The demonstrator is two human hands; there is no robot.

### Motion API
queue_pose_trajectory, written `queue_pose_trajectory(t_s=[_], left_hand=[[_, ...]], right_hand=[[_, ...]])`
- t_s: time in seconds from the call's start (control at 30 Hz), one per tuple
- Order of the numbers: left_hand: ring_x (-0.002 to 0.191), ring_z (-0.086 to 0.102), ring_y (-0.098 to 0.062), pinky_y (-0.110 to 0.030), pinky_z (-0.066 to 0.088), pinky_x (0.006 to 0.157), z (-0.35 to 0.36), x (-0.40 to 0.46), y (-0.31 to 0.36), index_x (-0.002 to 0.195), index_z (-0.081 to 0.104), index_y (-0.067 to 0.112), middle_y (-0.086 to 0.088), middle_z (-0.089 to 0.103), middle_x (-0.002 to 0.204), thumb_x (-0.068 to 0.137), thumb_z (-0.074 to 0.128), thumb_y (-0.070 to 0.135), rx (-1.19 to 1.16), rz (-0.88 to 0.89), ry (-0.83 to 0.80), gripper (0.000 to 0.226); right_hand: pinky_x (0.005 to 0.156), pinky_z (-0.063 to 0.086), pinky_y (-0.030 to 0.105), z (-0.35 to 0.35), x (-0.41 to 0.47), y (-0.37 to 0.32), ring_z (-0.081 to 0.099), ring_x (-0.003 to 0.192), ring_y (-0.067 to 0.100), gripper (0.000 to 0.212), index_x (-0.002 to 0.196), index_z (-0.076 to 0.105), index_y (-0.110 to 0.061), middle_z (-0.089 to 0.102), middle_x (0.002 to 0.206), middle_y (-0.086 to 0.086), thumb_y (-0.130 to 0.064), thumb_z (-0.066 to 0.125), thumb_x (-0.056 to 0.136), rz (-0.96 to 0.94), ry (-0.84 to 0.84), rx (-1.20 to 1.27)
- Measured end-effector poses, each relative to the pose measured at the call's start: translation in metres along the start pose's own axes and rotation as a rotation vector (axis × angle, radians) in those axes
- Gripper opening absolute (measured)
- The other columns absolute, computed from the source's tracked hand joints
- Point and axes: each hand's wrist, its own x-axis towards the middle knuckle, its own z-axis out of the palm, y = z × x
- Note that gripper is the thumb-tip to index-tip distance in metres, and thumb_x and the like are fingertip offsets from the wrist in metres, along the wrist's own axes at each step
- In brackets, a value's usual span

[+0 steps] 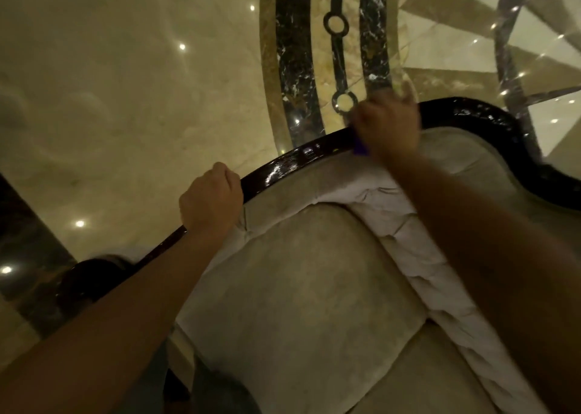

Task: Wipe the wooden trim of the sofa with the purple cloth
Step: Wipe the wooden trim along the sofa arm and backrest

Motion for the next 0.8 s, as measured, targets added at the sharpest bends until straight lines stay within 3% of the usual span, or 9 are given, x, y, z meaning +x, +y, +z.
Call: queue_pose_trajectory(t_s=[0.13,0.23,0.3,0.37,0.43,0.57,0.67,0.73,0.8], left_hand=[[0.054,0.043,-0.025,-0.032,0.026,0.051,0.005,-0.005,-0.002,0.081,0.060,0.002,-0.011,0.051,0.063,0.101,0.036,0.022,0.065,-0.013,0.079,0.037],[0.050,0.040,-0.023,-0.028,0.022,0.049,0.005,-0.005,0.000,0.078,0.059,0.002,-0.007,0.045,0.059,0.096,0.026,0.029,0.067,0.008,0.125,0.046],[0.050,0.041,-0.023,-0.028,0.022,0.049,0.006,-0.006,0.001,0.081,0.059,0.003,-0.009,0.051,0.062,0.097,0.028,0.029,0.049,0.004,0.130,0.043],[0.061,0.052,-0.029,-0.032,0.031,0.054,0.004,-0.005,-0.001,0.099,0.061,0.008,-0.013,0.065,0.087,0.103,0.033,0.033,-0.040,-0.054,0.194,0.037],[0.080,0.063,-0.029,-0.034,0.035,0.061,0.001,-0.004,-0.002,0.117,0.058,0.012,-0.011,0.063,0.118,0.106,0.038,0.040,-0.191,-0.123,0.287,0.036],[0.087,0.065,-0.026,-0.033,0.038,0.065,0.001,-0.006,-0.002,0.125,0.054,0.008,-0.010,0.059,0.130,0.106,0.036,0.048,-0.224,-0.099,0.344,0.048],[0.086,0.065,-0.029,-0.034,0.040,0.065,0.001,-0.007,-0.001,0.120,0.059,0.007,-0.013,0.064,0.120,0.104,0.038,0.051,-0.175,-0.079,0.309,0.051],[0.078,0.064,-0.033,-0.037,0.043,0.062,0.004,-0.005,0.000,0.106,0.065,0.007,-0.014,0.068,0.097,0.100,0.043,0.044,-0.063,-0.069,0.246,0.044],[0.060,0.055,-0.031,-0.034,0.037,0.054,0.006,-0.004,0.003,0.088,0.066,0.005,-0.010,0.059,0.070,0.098,0.045,0.034,0.027,-0.085,0.178,0.037]], right_hand=[[0.104,0.043,0.053,-0.018,0.001,0.085,0.063,0.105,0.041,0.049,0.103,0.076,-0.006,0.072,0.109,0.022,-0.038,0.040,0.106,0.183,0.067,-0.117],[0.102,0.041,0.048,-0.011,-0.007,0.043,0.061,0.109,0.037,0.043,0.103,0.075,-0.008,0.071,0.112,0.018,-0.033,0.041,0.106,0.268,0.106,-0.051],[0.106,0.040,0.048,-0.003,-0.011,-0.016,0.060,0.111,0.035,0.037,0.101,0.075,-0.010,0.070,0.112,0.016,-0.032,0.044,0.105,0.196,0.064,0.066],[0.105,0.040,0.047,0.003,-0.019,-0.084,0.060,0.108,0.031,0.030,0.095,0.075,-0.014,0.071,0.107,0.011,-0.032,0.052,0.103,0.137,0.062,0.234],[0.104,0.041,0.046,0.005,-0.033,-0.146,0.061,0.104,0.029,0.021,0.089,0.076,-0.015,0.072,0.100,0.009,-0.029,0.063,0.098,0.102,0.149,0.431],[0.108,0.041,0.048,0.004,-0.061,-0.195,0.063,0.113,0.032,0.018,0.095,0.079,-0.014,0.074,0.107,0.010,-0.029,0.068,0.098,-0.079,0.229,0.613],[0.104,0.044,0.053,0.013,-0.047,-0.152,0.066,0.111,0.033,0.020,0.100,0.078,-0.018,0.074,0.111,0.010,-0.033,0.066,0.100,-0.242,0.176,0.496],[0.110,0.041,0.058,0.020,-0.027,-0.090,0.066,0.113,0.033,0.025,0.105,0.076,-0.019,0.072,0.113,0.010,-0.037,0.059,0.103,-0.186,0.121,0.329],[0.115,0.037,0.060,0.021,-0.012,-0.019,0.064,0.115,0.034,0.032,0.105,0.074,-0.018,0.072,0.114,0.012,-0.040,0.050,0.106,-0.051,0.115,0.152]])
